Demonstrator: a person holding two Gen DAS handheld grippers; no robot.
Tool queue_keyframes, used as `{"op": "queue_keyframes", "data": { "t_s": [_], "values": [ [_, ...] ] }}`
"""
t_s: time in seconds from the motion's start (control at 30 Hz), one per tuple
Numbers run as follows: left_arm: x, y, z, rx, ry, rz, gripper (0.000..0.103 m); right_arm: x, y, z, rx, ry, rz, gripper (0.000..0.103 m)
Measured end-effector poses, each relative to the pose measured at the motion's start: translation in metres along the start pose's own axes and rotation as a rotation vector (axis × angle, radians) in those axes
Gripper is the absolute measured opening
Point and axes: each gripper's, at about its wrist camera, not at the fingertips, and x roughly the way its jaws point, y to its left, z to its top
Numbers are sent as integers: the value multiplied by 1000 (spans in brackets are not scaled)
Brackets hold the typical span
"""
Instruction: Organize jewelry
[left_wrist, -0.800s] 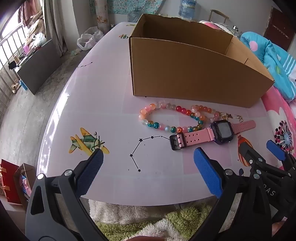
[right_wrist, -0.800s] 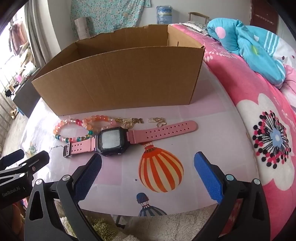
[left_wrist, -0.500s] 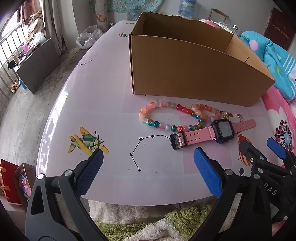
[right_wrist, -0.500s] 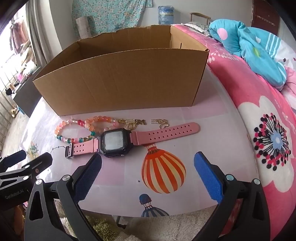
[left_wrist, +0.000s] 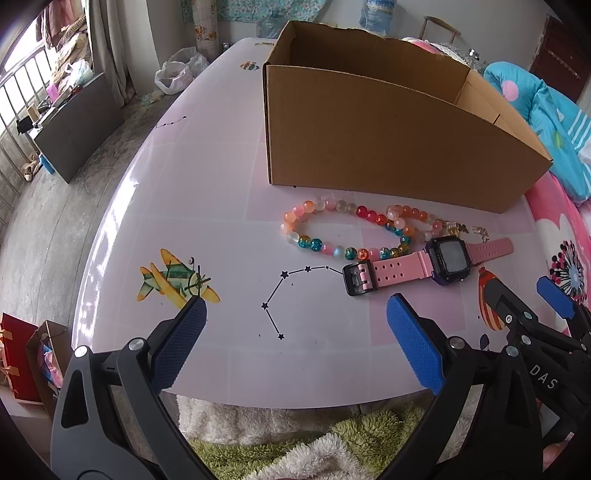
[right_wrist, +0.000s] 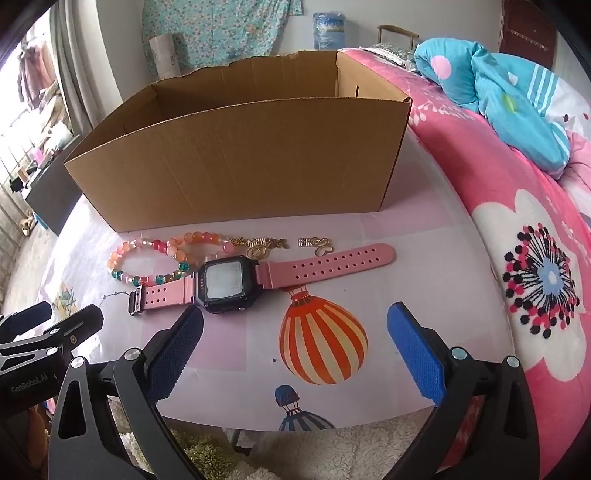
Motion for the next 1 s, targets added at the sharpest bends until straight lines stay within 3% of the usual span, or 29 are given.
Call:
{"op": "queue_keyframes", "data": {
  "t_s": [1.0],
  "values": [
    [3,5,-5,-1,-1,7,95,1,0,-3,-1,-5,0,97]
  ]
}}
